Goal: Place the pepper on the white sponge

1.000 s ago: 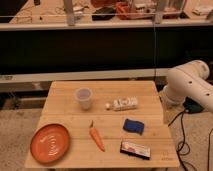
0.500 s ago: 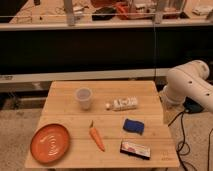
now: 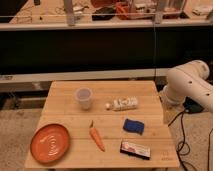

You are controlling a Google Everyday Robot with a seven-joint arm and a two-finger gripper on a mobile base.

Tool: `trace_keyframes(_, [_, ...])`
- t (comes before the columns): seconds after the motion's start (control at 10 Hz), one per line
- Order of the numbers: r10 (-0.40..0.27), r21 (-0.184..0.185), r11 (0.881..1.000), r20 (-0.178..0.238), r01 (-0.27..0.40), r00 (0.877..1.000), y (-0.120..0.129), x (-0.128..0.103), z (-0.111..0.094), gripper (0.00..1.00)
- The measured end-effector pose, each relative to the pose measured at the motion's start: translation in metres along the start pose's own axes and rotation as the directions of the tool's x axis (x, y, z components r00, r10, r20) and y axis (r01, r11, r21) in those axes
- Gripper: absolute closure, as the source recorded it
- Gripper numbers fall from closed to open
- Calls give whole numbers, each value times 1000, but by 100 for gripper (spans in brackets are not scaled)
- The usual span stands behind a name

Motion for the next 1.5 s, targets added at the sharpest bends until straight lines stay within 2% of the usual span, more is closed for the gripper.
trace_keyframes(0.3, [-15,5,1000,-5,15,1000,3,-9,-1,20])
trace_keyframes(0.6, [-70,19,997,-10,70,997,9,-54,-5,20])
trace_keyframes(1.0, [-133,43,990,-12,133,991,20,-78,-5,20])
trace_keyframes(1.2, [-192,54,980,-6,192,981,23,-105,0,20])
trace_keyframes(1.5, [-248,75,966,7,247,969,28,-123,7,20])
